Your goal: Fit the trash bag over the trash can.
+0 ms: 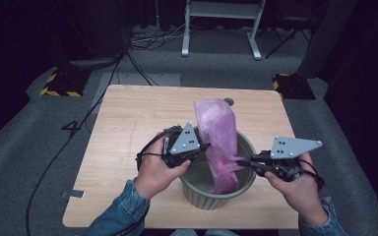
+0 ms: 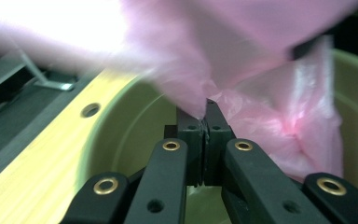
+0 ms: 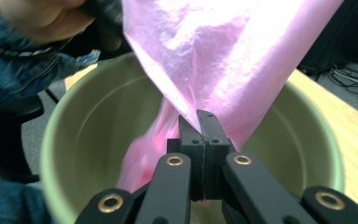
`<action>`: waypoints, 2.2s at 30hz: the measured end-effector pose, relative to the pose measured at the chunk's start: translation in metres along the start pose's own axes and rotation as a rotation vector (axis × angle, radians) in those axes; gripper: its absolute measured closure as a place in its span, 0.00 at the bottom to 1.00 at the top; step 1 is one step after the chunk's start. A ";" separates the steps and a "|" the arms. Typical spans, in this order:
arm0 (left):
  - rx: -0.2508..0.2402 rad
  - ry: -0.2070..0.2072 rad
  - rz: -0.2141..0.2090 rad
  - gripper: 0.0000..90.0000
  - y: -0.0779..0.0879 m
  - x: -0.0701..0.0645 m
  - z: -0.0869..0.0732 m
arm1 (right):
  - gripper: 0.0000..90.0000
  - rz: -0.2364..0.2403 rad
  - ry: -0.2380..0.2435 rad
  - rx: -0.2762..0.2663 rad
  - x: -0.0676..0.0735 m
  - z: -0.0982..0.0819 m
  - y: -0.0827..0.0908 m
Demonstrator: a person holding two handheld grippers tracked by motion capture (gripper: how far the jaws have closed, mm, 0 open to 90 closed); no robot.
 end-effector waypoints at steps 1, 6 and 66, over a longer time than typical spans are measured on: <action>0.004 0.011 0.010 0.99 0.001 0.002 -0.002 | 1.00 0.002 -0.001 0.002 0.001 -0.003 0.001; 0.029 0.064 0.061 0.95 0.000 0.016 -0.015 | 1.00 0.015 -0.018 0.007 0.003 -0.015 0.003; -0.177 0.010 -0.096 1.00 0.004 -0.027 0.039 | 1.00 0.006 0.024 -0.100 0.012 0.005 0.006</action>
Point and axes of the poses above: each handheld gripper's, and its own axes: y roughly backward along the jaws, z roughly out of its top, x roughly to its left, the point moved 5 cm from there along -y, roughly forward along the jaws, and after that the axes turned 15 degrees about -y, right-handed, at the moved point
